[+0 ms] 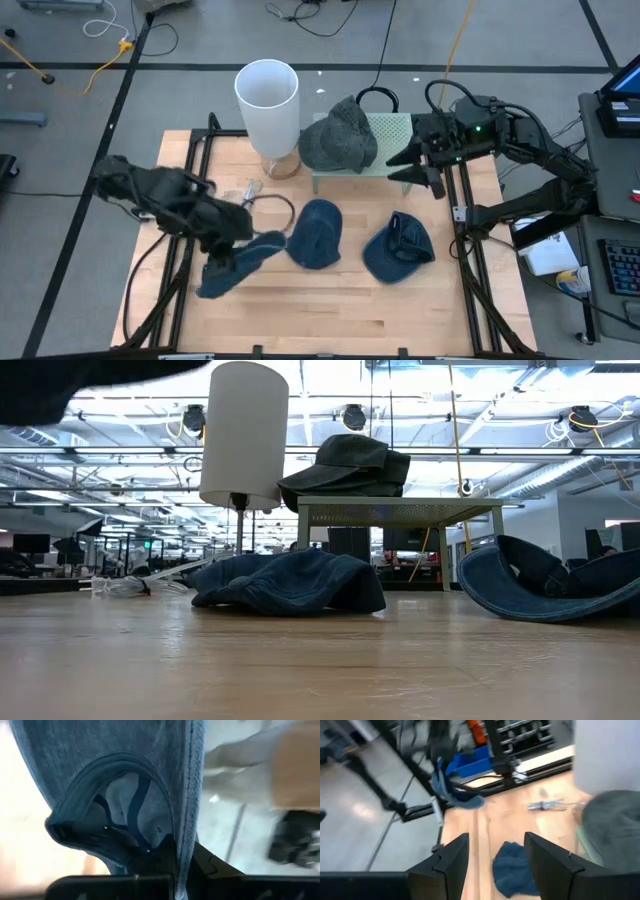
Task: Pick & Place hat
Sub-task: Put the left blue cap on the shelf
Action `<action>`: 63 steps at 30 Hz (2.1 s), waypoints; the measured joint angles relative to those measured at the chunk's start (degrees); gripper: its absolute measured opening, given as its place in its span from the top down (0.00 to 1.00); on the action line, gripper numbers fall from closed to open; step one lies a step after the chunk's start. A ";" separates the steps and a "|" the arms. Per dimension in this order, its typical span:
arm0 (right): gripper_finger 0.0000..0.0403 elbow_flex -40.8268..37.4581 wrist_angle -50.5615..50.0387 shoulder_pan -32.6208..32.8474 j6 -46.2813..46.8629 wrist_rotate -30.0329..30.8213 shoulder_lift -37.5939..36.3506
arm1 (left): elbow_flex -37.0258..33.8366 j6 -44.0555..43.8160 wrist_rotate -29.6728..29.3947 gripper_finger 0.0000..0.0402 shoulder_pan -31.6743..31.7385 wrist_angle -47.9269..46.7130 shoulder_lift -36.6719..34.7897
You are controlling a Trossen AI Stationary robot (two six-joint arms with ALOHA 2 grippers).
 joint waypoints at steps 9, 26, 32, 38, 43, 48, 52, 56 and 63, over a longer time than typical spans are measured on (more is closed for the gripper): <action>0.39 0.00 4.35 0.00 -1.49 -0.30 0.02 | 0.88 -2.39 6.75 0.98 4.50 12.58 -2.95; 0.29 -0.02 12.03 5.26 -5.25 -9.87 7.52 | 0.88 1.60 29.80 0.98 20.58 33.70 5.89; 0.28 -0.02 13.16 8.67 -5.45 -10.91 11.30 | 0.86 4.64 31.34 0.98 22.30 33.84 7.94; 0.28 -0.02 12.98 11.49 -5.13 -10.87 14.07 | 0.86 6.50 31.73 0.98 22.91 34.27 8.15; 0.29 -0.02 13.02 13.62 -5.66 -10.96 16.01 | 0.86 7.21 31.73 0.98 22.98 34.28 8.15; 0.41 -0.04 13.20 14.87 -5.77 -10.55 16.56 | 0.86 7.59 31.76 0.98 22.96 34.25 8.15; 0.62 -0.04 14.22 15.47 -5.08 -10.48 16.42 | 0.86 7.70 31.90 0.98 22.94 34.25 8.15; 0.91 -0.04 14.33 16.60 -5.03 -10.59 16.48 | 0.86 7.69 30.26 0.91 23.10 35.36 8.15; 0.98 -0.07 12.61 18.69 -4.79 -10.72 15.56 | 0.86 9.42 27.00 0.67 23.64 36.90 8.15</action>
